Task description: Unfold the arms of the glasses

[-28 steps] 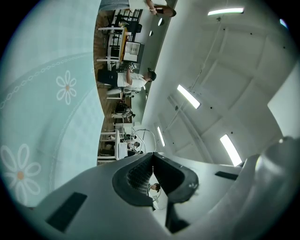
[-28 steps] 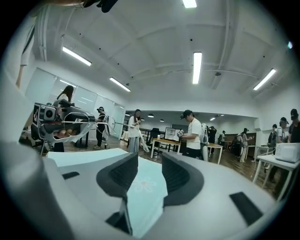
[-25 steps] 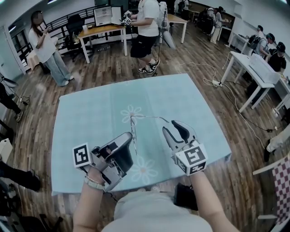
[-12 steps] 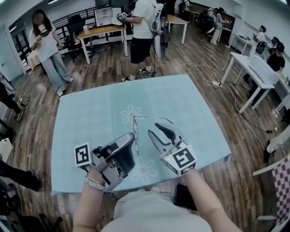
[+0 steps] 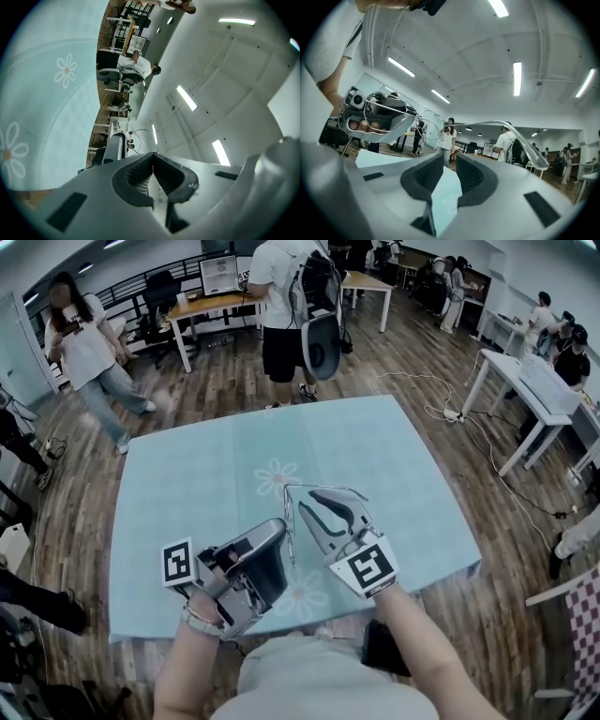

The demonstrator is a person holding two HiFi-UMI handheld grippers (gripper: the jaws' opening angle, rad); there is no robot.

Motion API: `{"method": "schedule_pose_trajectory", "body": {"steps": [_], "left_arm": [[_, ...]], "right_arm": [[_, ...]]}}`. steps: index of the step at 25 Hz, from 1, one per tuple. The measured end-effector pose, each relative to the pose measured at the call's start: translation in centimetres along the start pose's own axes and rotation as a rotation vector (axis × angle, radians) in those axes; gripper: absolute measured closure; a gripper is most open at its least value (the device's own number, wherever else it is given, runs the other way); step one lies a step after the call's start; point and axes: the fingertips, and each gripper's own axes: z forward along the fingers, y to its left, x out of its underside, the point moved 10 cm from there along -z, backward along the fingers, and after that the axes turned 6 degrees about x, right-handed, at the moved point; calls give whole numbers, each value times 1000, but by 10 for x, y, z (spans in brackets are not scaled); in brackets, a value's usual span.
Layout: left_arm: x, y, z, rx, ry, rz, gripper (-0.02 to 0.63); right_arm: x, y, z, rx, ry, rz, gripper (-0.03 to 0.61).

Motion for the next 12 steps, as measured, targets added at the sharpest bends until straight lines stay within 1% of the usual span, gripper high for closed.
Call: {"method": "schedule_pose_trajectory", "body": {"steps": [5,12], "left_arm": [[6,1,5,12,-1,-24,603],[7,3,0,0,-3,-37,603]], "right_arm": [[-5,1,8,-26,-18,-3,489],[-12,7,20,-55,-43,-106,489]]}}
